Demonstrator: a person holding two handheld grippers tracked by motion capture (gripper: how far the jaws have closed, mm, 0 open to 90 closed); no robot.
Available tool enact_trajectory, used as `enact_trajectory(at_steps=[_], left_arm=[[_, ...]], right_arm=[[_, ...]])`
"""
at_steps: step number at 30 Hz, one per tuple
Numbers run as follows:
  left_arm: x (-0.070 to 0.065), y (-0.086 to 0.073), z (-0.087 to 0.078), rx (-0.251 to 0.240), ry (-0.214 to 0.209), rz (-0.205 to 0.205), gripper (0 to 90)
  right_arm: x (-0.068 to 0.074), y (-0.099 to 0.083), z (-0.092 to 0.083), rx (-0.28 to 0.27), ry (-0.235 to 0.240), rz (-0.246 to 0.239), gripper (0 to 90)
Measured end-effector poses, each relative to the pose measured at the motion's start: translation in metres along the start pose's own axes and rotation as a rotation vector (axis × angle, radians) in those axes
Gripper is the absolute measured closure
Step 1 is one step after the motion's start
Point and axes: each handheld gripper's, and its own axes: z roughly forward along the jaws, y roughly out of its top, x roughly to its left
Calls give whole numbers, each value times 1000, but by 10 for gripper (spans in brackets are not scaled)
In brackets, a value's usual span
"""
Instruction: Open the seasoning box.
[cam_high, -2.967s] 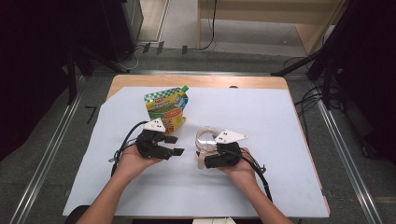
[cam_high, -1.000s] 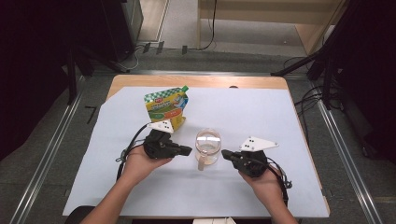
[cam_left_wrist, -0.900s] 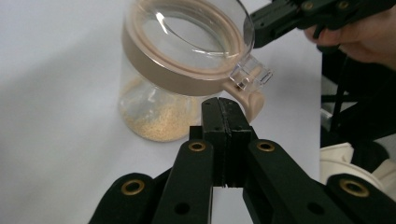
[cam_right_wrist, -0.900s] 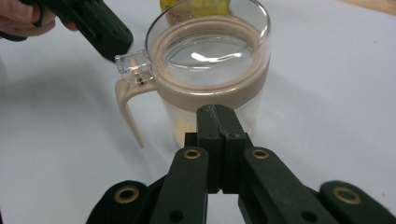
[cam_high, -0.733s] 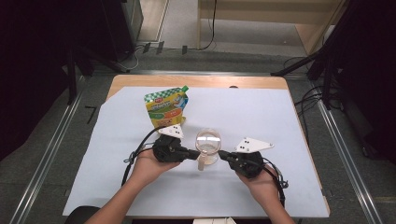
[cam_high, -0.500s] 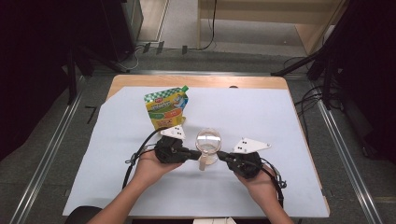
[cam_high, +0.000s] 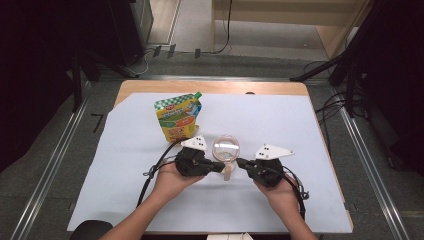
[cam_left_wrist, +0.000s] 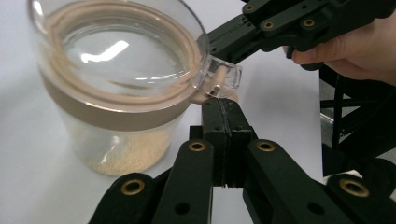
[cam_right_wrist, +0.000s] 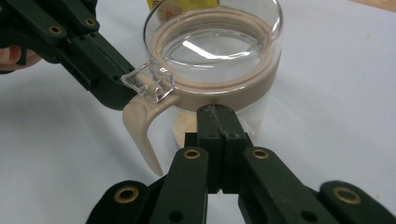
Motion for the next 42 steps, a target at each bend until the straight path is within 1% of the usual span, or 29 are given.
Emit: enact_trajectory(at_steps=[1,4,6,8,9,11,12,13,15,16,19,20,21,23,24,25,26,28,30,31,35,38,39,42], left_arm=[[0,1,1,-2,-2,6,900],[0,2,4,-7,-7,1,900],[-1,4,9,-8,-15,1,900],[-2,5,12,-9,-22,7,900],[-3,6,12,-3,-19,15,900],[-2,6,10,5,-11,9,900],[-2,6,10,5,-11,9,889],[-2,5,4,13,-7,12,881],[-1,4,-3,14,9,26,864],[0,3,-6,10,6,20,849],[6,2,-16,3,5,-1,802],[8,1,-19,2,9,-2,788],[9,1,-21,-1,12,0,769],[12,0,-26,-11,23,2,714],[12,0,-26,-11,23,2,668],[14,-1,-29,-17,23,8,619],[15,-1,-30,-21,31,13,583],[17,-2,-31,-19,27,14,523],[20,-4,-34,-25,16,14,474],[22,-5,-34,-31,9,13,464],[26,-7,-35,-37,13,2,450],[28,-7,-36,-32,17,0,450],[29,-8,-36,-32,16,5,450],[30,-9,-36,-28,31,12,448]], right_arm=[[-1,0,0,0,-2,3,900],[-4,-1,-1,-7,-10,15,900],[-7,-1,-1,-8,-15,22,900],[-10,-1,-1,-11,-20,30,900],[-11,-1,-1,-13,-24,34,900],[-12,-2,-2,-5,-26,51,900],[-12,-2,-2,-5,-26,51,900],[-10,-3,-4,7,-26,52,900],[-8,-5,-8,7,-20,52,900],[-5,-5,-11,4,-20,50,900],[4,-6,-18,7,-19,22,900],[7,-6,-20,7,-10,14,900],[11,-6,-21,8,-7,16,900],[19,-8,-21,5,10,14,900],[19,-8,-21,5,10,14,900],[28,-10,-19,5,22,3,900],[30,-10,-17,5,25,1,900],[33,-10,-15,7,30,0,900],[38,-10,-9,14,49,-6,900],[39,-10,-7,15,58,1,900],[45,-10,4,25,76,2,900],[47,-10,8,21,63,5,900],[47,-10,12,10,56,18,900],[46,-11,15,15,37,26,900]])
